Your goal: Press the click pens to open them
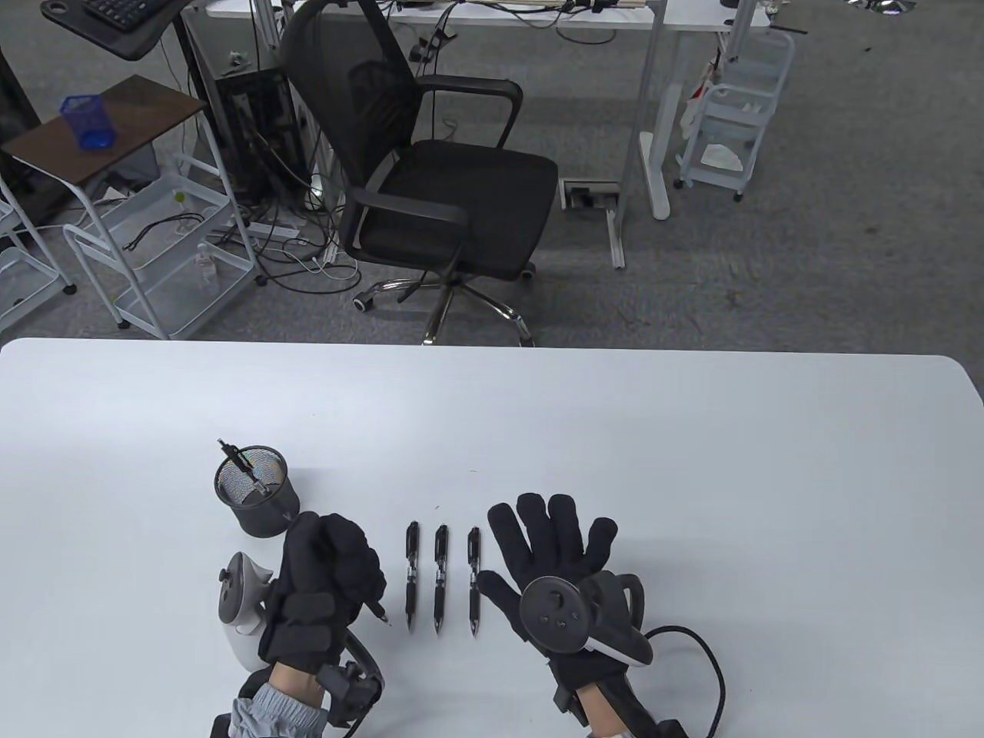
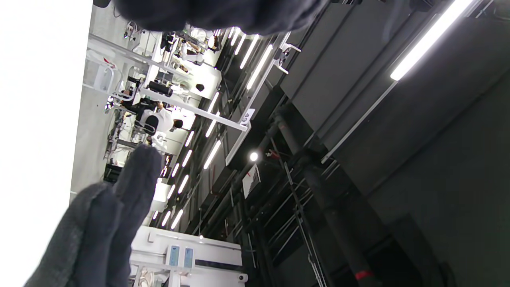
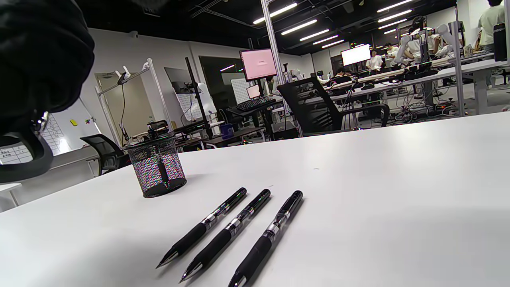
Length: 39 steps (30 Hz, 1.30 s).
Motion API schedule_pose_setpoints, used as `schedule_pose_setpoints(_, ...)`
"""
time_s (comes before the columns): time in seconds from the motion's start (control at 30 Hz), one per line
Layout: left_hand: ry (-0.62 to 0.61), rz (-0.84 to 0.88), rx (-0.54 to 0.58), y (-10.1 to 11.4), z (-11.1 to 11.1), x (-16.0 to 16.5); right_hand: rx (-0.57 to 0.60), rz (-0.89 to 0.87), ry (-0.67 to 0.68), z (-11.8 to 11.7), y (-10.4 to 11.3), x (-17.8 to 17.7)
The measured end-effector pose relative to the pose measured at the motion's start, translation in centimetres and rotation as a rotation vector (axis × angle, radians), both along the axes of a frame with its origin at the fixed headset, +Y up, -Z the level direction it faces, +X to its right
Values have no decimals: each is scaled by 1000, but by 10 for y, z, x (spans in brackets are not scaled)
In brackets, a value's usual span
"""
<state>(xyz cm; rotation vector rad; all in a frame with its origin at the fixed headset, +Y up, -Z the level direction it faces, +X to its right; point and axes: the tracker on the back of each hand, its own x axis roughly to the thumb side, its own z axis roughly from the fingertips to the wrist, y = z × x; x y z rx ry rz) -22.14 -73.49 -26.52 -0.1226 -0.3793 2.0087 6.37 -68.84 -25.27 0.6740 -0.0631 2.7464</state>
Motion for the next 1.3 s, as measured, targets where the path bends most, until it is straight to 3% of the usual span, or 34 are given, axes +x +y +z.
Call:
schedule_pose_setpoints(0.8, -9, 23, -8, 0, 0, 1, 2, -5, 5, 0, 0, 0)
schedule_pose_setpoints(1.03, -77, 51, 4, 1, -2, 5, -9, -7, 8, 0, -1, 1)
schedule_pose_setpoints(1.3, -57, -54, 16, 4, -3, 3, -9, -10, 11, 0, -1, 1)
